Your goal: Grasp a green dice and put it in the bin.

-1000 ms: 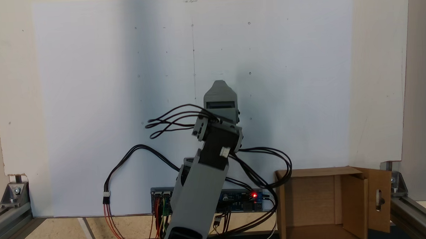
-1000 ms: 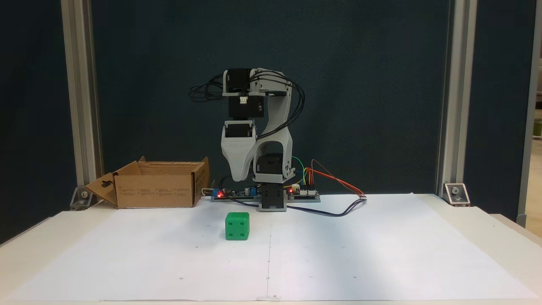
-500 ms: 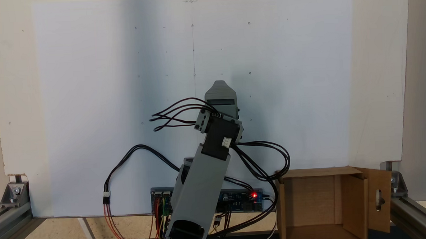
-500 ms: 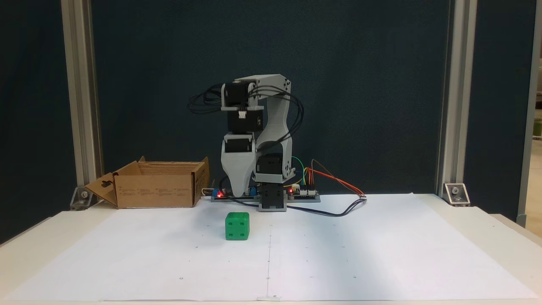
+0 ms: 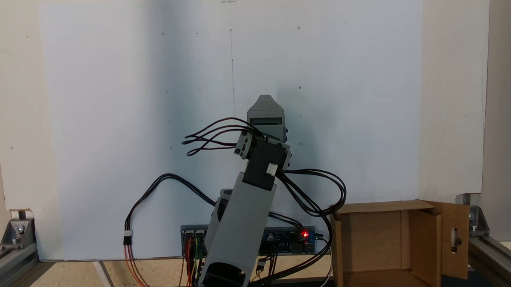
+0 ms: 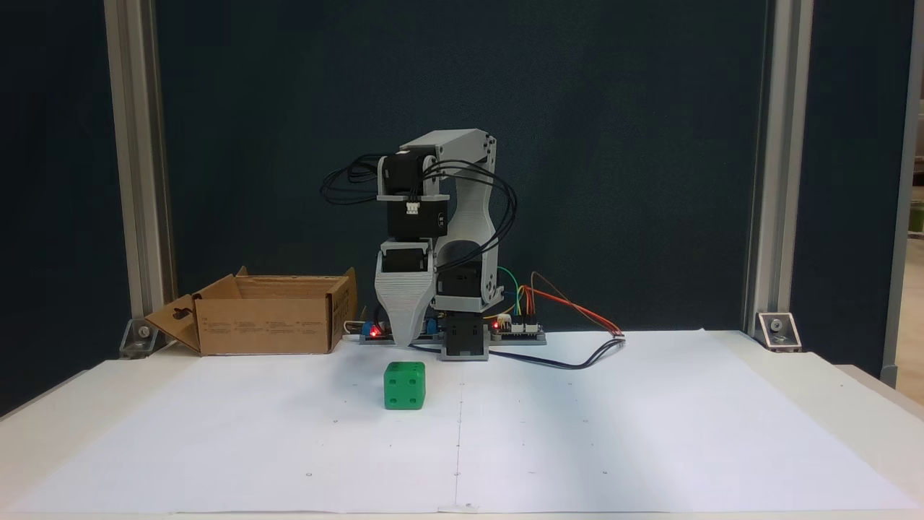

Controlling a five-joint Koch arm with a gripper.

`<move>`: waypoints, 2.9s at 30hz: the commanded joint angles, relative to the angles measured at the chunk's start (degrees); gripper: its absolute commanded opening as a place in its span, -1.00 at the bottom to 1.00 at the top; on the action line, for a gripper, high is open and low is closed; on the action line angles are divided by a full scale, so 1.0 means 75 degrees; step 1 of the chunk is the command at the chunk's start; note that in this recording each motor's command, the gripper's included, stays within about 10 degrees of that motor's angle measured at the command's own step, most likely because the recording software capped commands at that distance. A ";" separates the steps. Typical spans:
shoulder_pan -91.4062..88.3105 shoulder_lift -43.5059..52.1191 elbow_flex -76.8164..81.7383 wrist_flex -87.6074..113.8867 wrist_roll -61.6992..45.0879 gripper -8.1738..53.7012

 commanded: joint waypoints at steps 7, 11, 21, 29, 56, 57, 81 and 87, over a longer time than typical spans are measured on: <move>0.0070 0.0012 0.0070 -0.0363 -0.0410 0.72; 0.0082 -0.0117 0.0387 -0.0785 -0.0410 0.71; 0.0188 -0.0855 0.0680 -0.1453 -0.0410 0.71; 0.0211 -0.1172 0.0691 -0.1617 -0.0410 0.69; 0.0199 -0.1441 0.1184 -0.2730 -0.0270 0.59; 0.0199 -0.1453 0.1195 -0.2812 -0.0270 0.56; 0.0258 -0.1160 0.1395 -0.3328 0.0316 -0.36; 0.0117 -0.0035 0.0012 -0.1022 0.0984 -0.36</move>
